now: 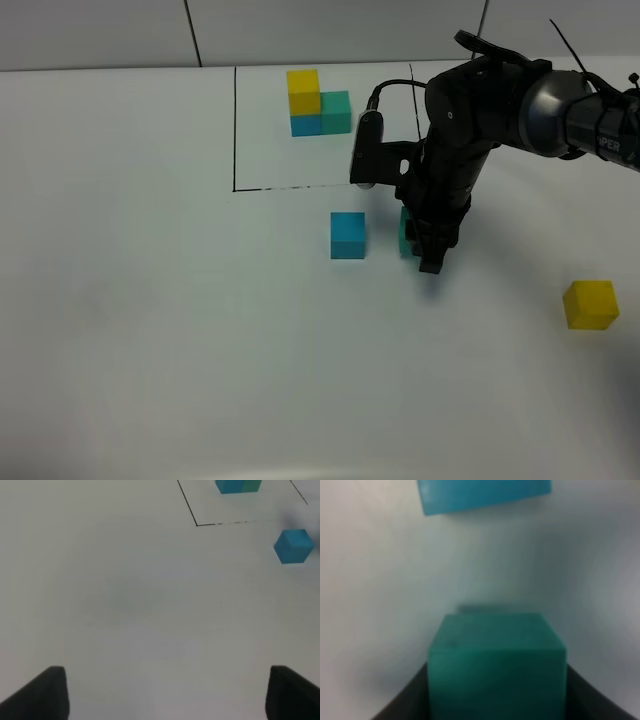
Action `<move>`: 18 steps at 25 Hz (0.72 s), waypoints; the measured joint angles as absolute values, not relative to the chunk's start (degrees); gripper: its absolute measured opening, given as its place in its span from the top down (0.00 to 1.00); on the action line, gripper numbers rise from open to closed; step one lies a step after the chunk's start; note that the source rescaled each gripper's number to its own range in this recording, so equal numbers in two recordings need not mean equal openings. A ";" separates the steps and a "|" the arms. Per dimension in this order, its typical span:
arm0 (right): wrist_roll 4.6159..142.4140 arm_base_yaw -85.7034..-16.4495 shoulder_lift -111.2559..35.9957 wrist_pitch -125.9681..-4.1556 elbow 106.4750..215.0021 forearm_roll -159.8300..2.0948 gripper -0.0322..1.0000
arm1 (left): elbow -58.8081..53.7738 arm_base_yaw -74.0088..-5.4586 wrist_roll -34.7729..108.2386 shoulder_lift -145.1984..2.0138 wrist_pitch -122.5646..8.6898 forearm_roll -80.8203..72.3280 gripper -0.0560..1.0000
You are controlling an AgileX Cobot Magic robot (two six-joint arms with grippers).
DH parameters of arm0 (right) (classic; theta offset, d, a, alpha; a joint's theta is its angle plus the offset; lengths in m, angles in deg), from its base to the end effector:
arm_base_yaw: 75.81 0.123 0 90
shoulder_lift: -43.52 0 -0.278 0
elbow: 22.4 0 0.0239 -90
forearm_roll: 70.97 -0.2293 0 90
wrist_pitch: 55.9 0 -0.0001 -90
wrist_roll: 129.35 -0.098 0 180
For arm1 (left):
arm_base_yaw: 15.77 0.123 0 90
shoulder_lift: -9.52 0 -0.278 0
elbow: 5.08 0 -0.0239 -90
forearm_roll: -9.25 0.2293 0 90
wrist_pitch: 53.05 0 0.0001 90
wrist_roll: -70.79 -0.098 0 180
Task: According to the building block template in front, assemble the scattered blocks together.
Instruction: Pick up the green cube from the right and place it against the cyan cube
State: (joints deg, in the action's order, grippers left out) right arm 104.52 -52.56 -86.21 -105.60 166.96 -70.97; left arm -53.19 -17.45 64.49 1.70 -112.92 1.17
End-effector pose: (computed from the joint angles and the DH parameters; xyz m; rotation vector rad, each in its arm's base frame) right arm 0.3716 0.1596 0.1449 -1.8536 2.3253 -0.0682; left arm -0.0115 -0.0116 0.2670 0.1460 2.0098 -0.1168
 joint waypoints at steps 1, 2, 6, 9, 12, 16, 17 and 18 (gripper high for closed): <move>104.89 -52.56 -86.89 -105.95 167.69 -70.97 0.96 | -53.19 -17.45 64.49 1.70 -112.92 1.17 0.31; 105.14 -52.56 -87.36 -106.22 168.36 -70.97 0.96 | -53.19 -17.45 64.49 1.70 -112.92 1.17 0.31; 105.64 -52.50 -89.28 -106.31 170.53 -70.97 0.96 | -53.19 -17.45 64.49 1.70 -112.92 1.17 0.31; 106.14 -52.12 -90.39 -106.12 170.83 -71.41 0.96 | -53.19 -17.45 64.49 1.70 -112.92 1.17 0.31; 106.71 -51.62 -91.16 -105.90 171.11 -72.05 0.96 | -53.19 -17.45 64.49 1.70 -112.92 1.17 0.31; 107.15 -51.16 -91.96 -105.66 171.43 -72.17 0.96 | -53.19 -17.45 64.49 1.70 -112.92 1.17 0.31; 107.15 -51.09 -91.96 -105.60 171.43 -72.11 0.96 | -53.19 -17.45 64.49 1.70 -112.92 1.17 0.31; 107.15 -50.95 -91.98 -105.56 171.43 -72.04 0.96 | -53.19 -17.45 64.49 1.70 -112.92 1.17 0.31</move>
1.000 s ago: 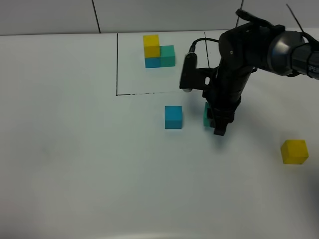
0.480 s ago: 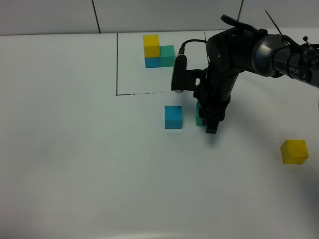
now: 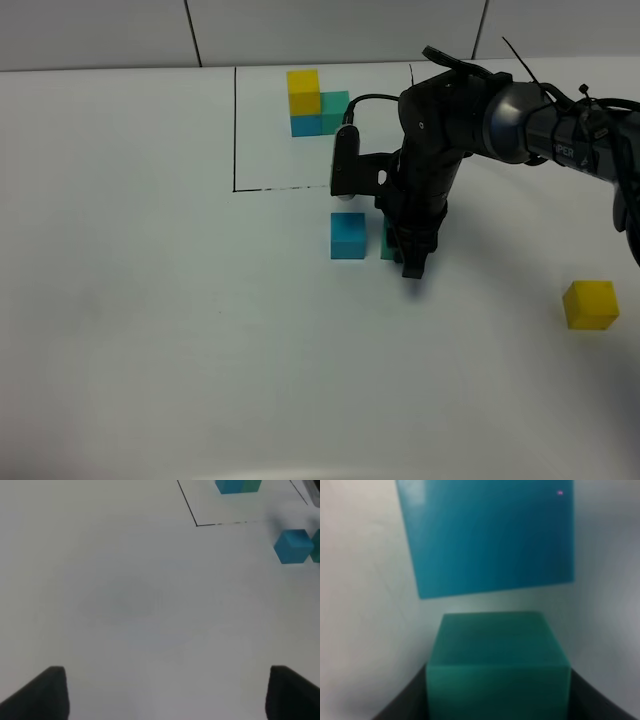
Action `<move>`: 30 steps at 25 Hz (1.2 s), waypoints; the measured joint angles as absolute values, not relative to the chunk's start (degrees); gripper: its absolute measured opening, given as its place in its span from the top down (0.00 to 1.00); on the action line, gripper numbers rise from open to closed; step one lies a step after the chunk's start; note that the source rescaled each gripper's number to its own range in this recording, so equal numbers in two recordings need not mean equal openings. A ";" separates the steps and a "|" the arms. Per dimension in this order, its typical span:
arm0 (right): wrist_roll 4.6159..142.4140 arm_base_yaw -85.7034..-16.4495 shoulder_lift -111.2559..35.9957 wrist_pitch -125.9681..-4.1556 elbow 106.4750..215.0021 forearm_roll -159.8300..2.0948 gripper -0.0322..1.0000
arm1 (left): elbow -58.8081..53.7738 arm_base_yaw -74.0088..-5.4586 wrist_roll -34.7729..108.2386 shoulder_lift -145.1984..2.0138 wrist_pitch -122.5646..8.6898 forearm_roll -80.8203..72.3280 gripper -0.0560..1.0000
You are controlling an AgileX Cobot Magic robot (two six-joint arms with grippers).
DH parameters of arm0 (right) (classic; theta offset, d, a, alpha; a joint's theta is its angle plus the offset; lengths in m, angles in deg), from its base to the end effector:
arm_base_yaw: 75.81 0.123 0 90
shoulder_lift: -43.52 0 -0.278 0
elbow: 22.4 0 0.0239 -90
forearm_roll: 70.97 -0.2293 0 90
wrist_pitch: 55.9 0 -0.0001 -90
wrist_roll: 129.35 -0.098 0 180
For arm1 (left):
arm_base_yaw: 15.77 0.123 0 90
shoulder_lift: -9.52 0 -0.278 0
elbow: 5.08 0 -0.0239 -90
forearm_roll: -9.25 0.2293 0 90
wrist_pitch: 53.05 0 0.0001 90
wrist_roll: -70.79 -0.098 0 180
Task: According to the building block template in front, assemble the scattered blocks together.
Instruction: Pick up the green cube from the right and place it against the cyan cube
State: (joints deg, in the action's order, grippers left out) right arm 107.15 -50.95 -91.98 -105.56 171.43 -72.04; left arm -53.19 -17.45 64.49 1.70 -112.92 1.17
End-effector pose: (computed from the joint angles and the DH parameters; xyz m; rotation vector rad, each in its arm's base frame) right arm 0.3811 0.1781 0.1209 -1.9375 2.2794 -0.0400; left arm -0.0115 -0.0116 0.2670 0.1460 2.0098 -0.1168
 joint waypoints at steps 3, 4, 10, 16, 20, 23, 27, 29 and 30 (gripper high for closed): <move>107.22 -50.13 -92.09 -104.61 171.49 -71.65 0.96 | -53.19 -17.45 64.49 1.70 -112.92 1.17 0.31; 107.22 -49.63 -92.20 -104.11 171.49 -71.65 0.96 | -53.19 -17.45 64.49 1.70 -112.92 1.17 0.31; 107.34 -48.68 -92.37 -102.66 171.60 -71.65 0.96 | -53.19 -17.45 64.49 1.70 -112.92 1.17 0.31; 109.54 -48.68 -92.37 -102.89 171.79 -71.71 0.96 | -53.19 -17.45 64.49 1.70 -112.92 1.17 0.31; 111.60 -48.61 -92.37 -102.97 171.79 -71.75 0.96 | -53.19 -17.45 64.49 1.70 -112.92 1.17 0.31; 112.31 -48.61 -92.37 -103.11 171.79 -71.75 0.96 | -53.19 -17.45 64.49 1.70 -112.92 1.17 0.31; 112.96 -48.61 -92.42 -103.11 171.85 -71.75 0.96 | -53.19 -17.45 64.49 1.70 -112.92 1.17 0.31; 112.98 -48.61 -92.42 -103.11 171.85 -71.87 0.96 | -53.19 -17.45 64.49 1.70 -112.92 1.17 0.31; 113.03 -48.61 -92.42 -103.11 171.85 -71.92 0.96 | -53.19 -17.45 64.49 1.70 -112.92 1.17 0.31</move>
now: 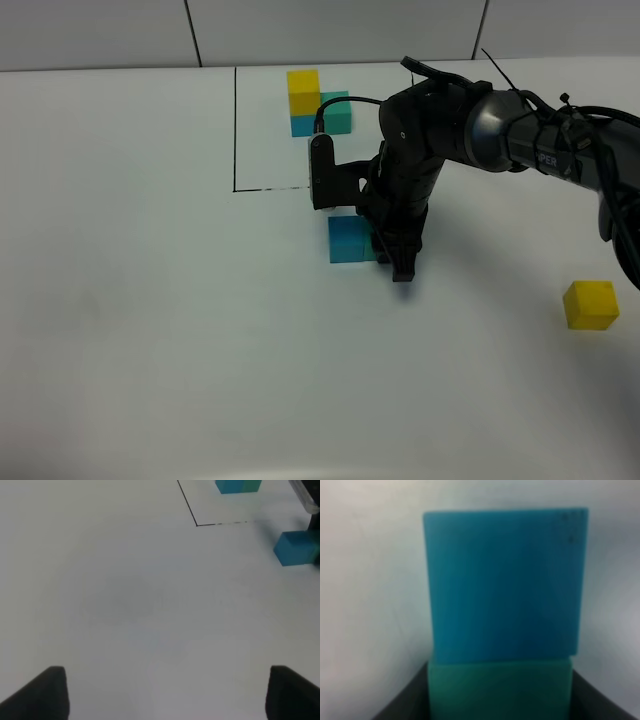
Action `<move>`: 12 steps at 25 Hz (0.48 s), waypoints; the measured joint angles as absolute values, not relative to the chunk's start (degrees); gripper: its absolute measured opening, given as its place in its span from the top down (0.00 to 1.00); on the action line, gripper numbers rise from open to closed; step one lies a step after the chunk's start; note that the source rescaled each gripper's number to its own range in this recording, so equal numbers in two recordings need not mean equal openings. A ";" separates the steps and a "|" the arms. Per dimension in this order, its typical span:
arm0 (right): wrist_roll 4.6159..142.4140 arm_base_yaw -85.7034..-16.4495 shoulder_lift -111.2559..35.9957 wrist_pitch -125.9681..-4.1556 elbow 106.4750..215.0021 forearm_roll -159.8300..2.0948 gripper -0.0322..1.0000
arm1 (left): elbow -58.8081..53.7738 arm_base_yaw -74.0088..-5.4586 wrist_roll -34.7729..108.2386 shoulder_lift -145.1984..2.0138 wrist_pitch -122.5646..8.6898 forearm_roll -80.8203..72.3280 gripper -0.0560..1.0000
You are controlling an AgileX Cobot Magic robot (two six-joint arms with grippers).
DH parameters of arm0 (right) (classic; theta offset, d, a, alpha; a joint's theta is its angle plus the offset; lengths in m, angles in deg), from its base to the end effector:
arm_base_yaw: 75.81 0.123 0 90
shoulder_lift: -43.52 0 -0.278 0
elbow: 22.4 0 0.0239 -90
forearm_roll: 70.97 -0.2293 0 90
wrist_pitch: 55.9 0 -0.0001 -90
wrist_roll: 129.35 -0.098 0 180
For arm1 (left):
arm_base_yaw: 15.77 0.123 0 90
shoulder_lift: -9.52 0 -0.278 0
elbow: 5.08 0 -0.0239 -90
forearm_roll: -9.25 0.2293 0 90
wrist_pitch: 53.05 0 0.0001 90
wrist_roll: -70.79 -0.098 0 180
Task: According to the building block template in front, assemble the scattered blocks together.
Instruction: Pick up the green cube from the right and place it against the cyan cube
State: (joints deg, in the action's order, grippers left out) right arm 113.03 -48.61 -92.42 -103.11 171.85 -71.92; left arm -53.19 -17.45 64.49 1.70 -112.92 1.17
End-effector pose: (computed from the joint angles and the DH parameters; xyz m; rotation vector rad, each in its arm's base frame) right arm 0.3785 0.1959 0.1200 -2.0692 2.1056 -0.0680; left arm -0.0115 -0.0116 0.2670 0.1460 2.0098 -0.1168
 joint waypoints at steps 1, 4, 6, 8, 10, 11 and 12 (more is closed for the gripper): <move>113.03 -48.61 -92.43 -103.11 171.85 -71.99 0.96 | -53.19 -17.45 64.49 1.70 -112.92 1.17 0.31; 113.08 -48.61 -92.43 -103.11 171.85 -72.06 0.96 | -53.19 -17.45 64.49 1.70 -112.92 1.17 0.31; 113.17 -48.61 -92.43 -103.11 171.85 -72.06 0.96 | -53.19 -17.45 64.49 1.70 -112.92 1.17 0.31; 112.91 -48.61 -92.43 -103.11 171.85 -72.06 0.96 | -53.19 -17.45 64.49 1.70 -112.92 1.17 0.31; 111.74 -48.61 -92.43 -103.11 171.85 -72.06 0.96 | -53.19 -17.45 64.49 1.70 -112.92 1.17 0.31; 111.20 -48.61 -92.43 -103.11 171.85 -72.06 0.96 | -53.19 -17.45 64.49 1.70 -112.92 1.17 0.31; 110.47 -48.61 -92.43 -103.18 171.85 -72.06 0.96 | -53.19 -17.45 64.49 1.70 -112.92 1.17 0.31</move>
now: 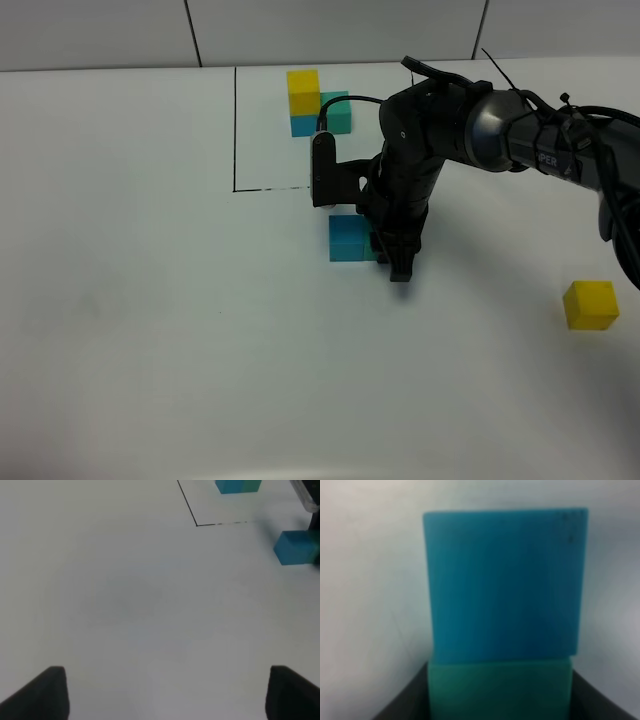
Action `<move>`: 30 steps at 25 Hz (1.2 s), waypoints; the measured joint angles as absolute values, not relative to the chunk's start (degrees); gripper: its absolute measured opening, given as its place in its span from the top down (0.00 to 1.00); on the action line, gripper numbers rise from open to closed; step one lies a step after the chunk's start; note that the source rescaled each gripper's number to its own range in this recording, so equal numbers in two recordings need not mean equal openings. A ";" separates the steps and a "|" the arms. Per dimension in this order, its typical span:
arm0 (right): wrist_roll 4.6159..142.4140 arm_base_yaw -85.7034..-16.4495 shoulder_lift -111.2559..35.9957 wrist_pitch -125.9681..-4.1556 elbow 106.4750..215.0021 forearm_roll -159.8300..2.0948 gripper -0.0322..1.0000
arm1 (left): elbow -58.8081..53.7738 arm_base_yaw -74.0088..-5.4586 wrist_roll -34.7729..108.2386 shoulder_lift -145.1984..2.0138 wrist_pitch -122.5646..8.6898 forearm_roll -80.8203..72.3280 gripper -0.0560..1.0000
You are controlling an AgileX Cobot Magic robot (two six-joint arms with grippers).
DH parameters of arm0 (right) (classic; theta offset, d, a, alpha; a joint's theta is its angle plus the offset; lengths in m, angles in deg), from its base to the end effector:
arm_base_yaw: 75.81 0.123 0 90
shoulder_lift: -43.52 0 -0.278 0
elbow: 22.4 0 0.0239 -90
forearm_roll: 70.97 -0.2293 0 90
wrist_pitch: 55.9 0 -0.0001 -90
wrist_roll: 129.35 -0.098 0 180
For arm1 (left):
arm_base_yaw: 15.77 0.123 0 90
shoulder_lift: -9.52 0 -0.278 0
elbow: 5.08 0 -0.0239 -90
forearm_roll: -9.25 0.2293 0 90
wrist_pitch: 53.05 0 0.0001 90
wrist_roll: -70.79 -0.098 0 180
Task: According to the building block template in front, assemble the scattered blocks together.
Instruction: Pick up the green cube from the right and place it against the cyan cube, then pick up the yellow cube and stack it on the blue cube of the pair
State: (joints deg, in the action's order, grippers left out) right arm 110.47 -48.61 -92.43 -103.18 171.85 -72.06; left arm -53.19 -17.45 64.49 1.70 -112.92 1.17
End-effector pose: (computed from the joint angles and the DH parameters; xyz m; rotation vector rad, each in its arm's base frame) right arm 0.3784 0.1960 0.1199 -2.0201 2.1528 -0.0584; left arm -0.0115 -0.0116 0.2670 0.1460 2.0098 -0.1168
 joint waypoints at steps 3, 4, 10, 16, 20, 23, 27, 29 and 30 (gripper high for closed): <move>109.61 -48.61 -92.54 -103.49 171.85 -72.14 0.92 | -53.19 -17.45 64.49 1.70 -112.92 1.17 0.31; 109.16 -48.61 -92.80 -103.76 171.85 -72.33 0.88 | -53.19 -17.45 64.49 1.70 -112.92 1.17 0.31; 107.01 -48.61 -92.63 -106.07 171.79 -72.70 0.40 | -53.19 -17.45 64.49 1.66 -112.92 1.17 0.31; 99.94 -49.10 -87.85 -108.27 171.31 -71.35 0.15 | -53.19 -17.45 64.49 1.66 -112.92 1.17 0.31; 93.05 -50.84 -83.67 -112.81 171.01 -68.52 0.14 | -53.19 -17.45 64.49 1.66 -112.92 1.17 0.31; 88.67 -52.87 -80.47 -114.10 167.64 -66.82 0.14 | -53.19 -17.45 64.49 1.66 -112.92 1.17 0.31; 83.61 -57.04 -73.97 -111.29 159.01 -65.89 0.14 | -53.19 -17.45 64.49 1.66 -112.92 1.17 0.31; 79.06 -59.70 -70.09 -109.13 153.50 -65.70 0.15 | -53.19 -17.45 64.49 1.66 -112.92 1.17 0.31; 76.46 -60.85 -68.43 -108.04 151.46 -65.56 0.15 | -53.19 -17.45 64.49 1.66 -112.92 1.17 0.31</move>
